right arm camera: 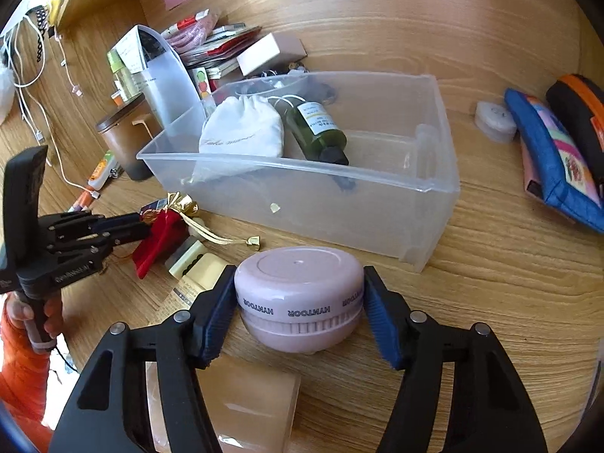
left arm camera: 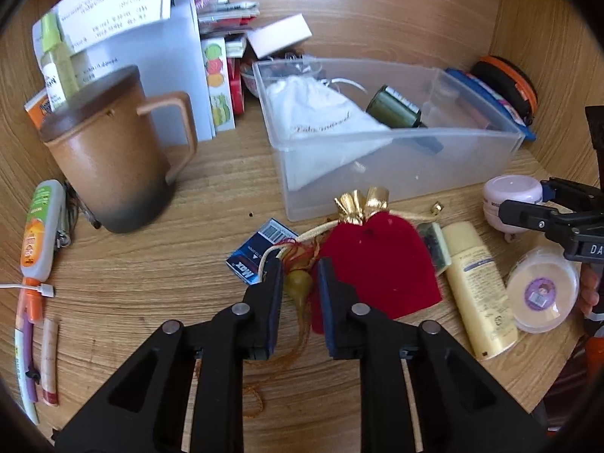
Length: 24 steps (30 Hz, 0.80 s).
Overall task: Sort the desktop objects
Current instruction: 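Grasp the pink compact with the right gripper while the left grasps the gold gourd charm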
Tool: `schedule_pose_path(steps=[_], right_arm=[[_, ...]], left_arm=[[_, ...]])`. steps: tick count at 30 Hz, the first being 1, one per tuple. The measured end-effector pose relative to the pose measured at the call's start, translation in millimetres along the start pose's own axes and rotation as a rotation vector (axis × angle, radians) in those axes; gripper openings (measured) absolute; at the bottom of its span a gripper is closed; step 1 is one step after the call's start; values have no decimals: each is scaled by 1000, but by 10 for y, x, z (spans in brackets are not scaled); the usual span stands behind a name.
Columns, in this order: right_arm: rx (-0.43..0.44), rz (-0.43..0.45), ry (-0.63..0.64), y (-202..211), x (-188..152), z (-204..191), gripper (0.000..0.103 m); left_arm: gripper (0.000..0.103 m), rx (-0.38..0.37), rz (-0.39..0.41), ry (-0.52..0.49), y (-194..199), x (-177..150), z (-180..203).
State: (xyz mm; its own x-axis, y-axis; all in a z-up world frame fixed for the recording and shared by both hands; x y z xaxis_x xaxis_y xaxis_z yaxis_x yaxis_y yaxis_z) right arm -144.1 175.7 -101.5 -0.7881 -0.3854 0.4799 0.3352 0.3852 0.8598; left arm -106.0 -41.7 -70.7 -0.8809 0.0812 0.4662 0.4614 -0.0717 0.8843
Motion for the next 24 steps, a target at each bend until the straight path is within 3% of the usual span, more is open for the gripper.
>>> schedule_pose_path(steps=[7,18,21,24], right_arm=[[7,33,-3,143,21,8,60],[-1,35,24,167,-34,-41,60],[3,38,21,164,-26,-33,60],[12,42,15,171,-15,-28,60]], left_arm=[[18,24,-49,22,-151,17,-68],[25,48,-42,0,-253,165,-23],[16,31,-43,-7,-263,189,-22],[16,60,-29,-21,-218,165,32]])
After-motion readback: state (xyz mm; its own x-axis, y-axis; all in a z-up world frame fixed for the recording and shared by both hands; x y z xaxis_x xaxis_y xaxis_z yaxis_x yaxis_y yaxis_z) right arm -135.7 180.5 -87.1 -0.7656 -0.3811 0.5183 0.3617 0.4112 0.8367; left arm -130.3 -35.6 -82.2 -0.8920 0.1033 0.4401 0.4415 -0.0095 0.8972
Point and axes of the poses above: each gripper's, at about its wrist camera, not at the fingertips, and y roughly against the way its jaws point, z to its right, x to its top, the point moved 2 cm from there along -y, roughly the way its jaws point, and after that the axes turned 12 degrees about -z, right-handed, at the moved point
